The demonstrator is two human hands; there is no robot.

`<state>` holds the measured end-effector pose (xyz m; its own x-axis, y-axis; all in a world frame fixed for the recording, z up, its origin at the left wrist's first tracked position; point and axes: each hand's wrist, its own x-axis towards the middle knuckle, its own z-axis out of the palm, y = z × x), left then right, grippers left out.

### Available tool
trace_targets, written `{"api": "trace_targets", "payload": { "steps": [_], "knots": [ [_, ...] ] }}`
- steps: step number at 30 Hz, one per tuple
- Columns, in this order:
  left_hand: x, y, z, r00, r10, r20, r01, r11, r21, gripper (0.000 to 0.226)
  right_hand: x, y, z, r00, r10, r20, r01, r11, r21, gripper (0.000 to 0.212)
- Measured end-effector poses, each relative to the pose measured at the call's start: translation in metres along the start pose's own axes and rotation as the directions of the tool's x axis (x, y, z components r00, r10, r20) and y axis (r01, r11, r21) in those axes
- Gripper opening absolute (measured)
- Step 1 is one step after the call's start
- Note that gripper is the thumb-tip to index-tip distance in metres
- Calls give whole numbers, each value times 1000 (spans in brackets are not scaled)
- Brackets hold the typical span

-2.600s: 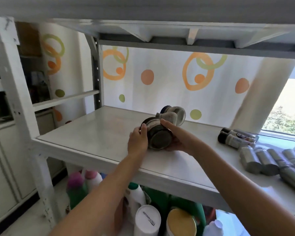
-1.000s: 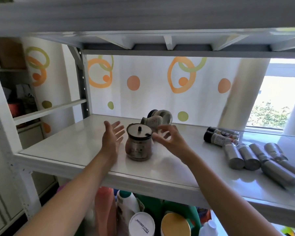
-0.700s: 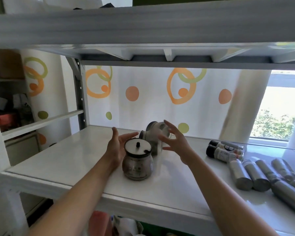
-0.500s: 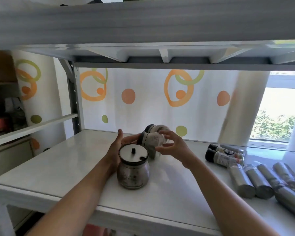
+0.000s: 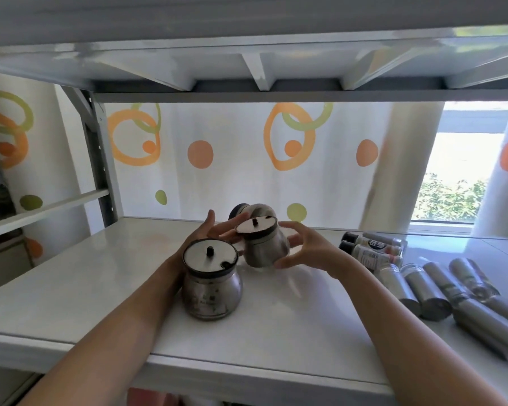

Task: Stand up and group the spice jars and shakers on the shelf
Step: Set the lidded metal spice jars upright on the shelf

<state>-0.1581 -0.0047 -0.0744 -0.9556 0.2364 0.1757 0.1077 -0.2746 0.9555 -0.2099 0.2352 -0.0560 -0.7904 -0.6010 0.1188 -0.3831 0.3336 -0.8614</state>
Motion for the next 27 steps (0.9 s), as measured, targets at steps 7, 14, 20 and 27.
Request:
{"api": "trace_targets", "payload": {
  "steps": [7,14,20,27],
  "knots": [
    [2,-8,-9,997,-34,75,32,999,16,74,2,7,3,999,36,14,-35,995,-95,70],
    [-1,5,-21,914,146,-379,-153,988,10,55,4,3,-15,995,83,62,-79,995,-66,73],
    [13,3,-34,782,142,-607,-103,990,99,56,41,-22,-37,963,185,-196,-160,978,138,34],
    [44,2,-19,867,-19,-498,112,981,158,64,83,-50,-24,956,290,-36,-292,942,-164,66]
  ]
}}
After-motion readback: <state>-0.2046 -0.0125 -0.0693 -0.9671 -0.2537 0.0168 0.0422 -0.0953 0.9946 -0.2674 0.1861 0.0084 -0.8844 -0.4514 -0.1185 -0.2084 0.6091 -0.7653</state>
